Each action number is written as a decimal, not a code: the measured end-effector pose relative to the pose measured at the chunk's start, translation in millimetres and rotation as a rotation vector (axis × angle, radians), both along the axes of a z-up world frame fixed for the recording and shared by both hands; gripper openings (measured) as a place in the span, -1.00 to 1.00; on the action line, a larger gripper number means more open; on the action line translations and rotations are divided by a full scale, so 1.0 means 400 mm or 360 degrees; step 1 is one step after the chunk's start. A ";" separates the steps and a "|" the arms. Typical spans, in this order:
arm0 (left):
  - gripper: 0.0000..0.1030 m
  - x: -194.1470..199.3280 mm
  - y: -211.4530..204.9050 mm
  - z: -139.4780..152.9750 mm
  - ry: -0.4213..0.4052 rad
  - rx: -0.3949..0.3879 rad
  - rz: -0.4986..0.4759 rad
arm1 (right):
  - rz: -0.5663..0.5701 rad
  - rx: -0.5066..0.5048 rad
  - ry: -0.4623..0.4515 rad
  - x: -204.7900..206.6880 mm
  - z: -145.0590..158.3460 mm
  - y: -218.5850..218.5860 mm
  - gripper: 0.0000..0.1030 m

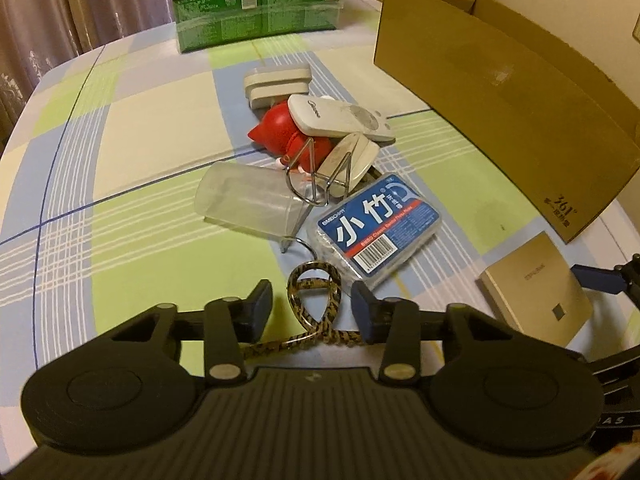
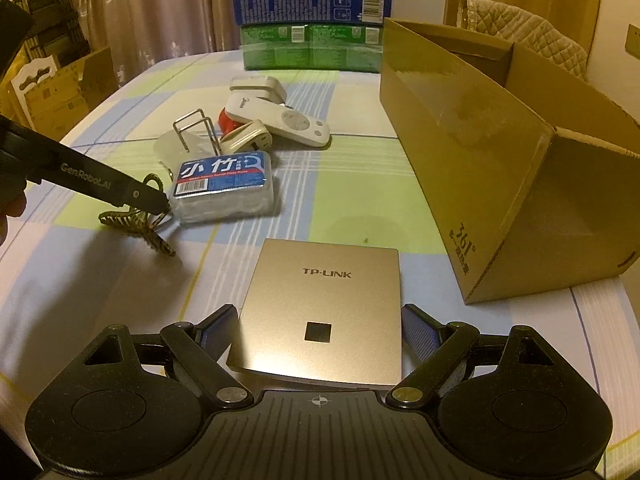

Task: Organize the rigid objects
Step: 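Grasp the gold TP-LINK panel with the right tool while the left tool grasps the braided keychain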

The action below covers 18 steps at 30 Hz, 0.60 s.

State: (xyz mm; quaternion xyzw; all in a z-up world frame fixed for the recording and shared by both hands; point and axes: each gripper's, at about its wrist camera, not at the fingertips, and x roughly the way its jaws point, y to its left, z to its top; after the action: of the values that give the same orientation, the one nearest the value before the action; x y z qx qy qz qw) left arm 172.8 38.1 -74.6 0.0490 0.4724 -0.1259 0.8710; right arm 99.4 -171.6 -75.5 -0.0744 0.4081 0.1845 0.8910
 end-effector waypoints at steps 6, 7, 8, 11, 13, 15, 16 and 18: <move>-0.51 0.009 -0.010 -0.013 0.0030 0.0024 -0.0005 | -0.0021 0.0015 -0.0003 0.006 0.003 -0.013 0.64; -0.52 0.007 -0.011 -0.013 0.0026 0.0026 -0.0005 | -0.0023 0.0018 -0.0005 0.006 0.004 -0.014 0.64; -0.52 0.006 -0.010 -0.013 0.0027 0.0020 0.0002 | -0.0024 0.0021 -0.0006 0.005 0.005 -0.016 0.64; -0.53 -0.007 -0.007 -0.006 0.0019 0.0021 0.0031 | -0.0022 0.0032 -0.0017 0.003 0.012 -0.019 0.64; -0.53 -0.022 -0.003 0.004 0.0002 0.0011 0.0052 | -0.0019 0.0037 -0.0033 -0.001 0.021 -0.020 0.64; -0.53 -0.040 0.000 0.016 -0.0023 0.0003 0.0079 | -0.0018 0.0048 -0.0051 -0.004 0.032 -0.020 0.64; -0.53 -0.050 0.001 0.023 -0.0039 -0.0003 0.0094 | -0.0017 0.0053 -0.0061 -0.006 0.039 -0.020 0.64; -0.53 -0.071 0.002 0.036 -0.0065 -0.0017 0.0118 | -0.0015 0.0060 -0.0083 -0.012 0.052 -0.020 0.64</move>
State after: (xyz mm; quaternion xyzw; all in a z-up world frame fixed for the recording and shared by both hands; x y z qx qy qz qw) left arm 144.5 39.0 -60.1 0.0294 0.4552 -0.0952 0.8848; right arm 94.6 -179.6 -54.8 -0.0606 0.3815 0.1858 0.9035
